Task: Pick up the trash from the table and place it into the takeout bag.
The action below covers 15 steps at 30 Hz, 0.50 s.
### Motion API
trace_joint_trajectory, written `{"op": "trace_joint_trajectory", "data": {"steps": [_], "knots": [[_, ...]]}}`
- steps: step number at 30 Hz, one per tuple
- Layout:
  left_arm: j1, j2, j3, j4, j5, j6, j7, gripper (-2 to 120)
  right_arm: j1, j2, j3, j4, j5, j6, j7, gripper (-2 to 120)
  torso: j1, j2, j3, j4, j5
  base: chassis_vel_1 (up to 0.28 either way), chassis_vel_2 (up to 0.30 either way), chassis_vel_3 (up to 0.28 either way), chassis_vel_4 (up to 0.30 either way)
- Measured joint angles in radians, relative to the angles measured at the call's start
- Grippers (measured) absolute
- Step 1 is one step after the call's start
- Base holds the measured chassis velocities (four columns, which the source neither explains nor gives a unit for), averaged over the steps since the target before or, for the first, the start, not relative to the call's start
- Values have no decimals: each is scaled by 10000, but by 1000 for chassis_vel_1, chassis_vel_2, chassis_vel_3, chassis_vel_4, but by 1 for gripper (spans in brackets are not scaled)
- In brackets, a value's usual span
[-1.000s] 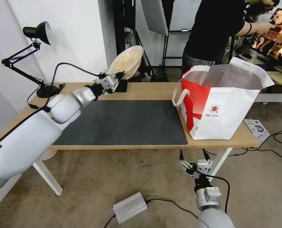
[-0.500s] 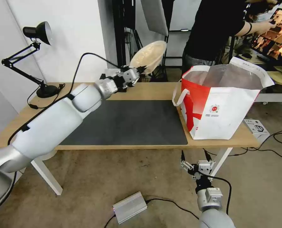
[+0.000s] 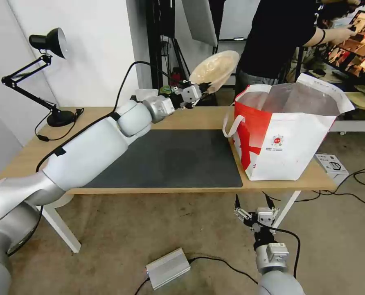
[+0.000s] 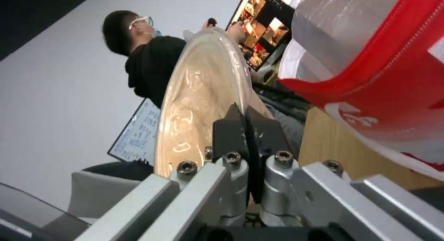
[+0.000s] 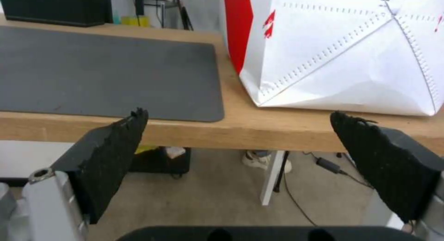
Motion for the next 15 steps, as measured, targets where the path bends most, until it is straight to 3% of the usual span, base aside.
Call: {"op": "trace_joint_trajectory", "data": {"steps": [15], "knots": [[-757, -886, 452, 700, 57, -26, 34, 0, -30, 121, -17, 6, -47, 1, 3, 100, 0, 0, 0, 1, 0, 0, 0, 0, 0]]}}
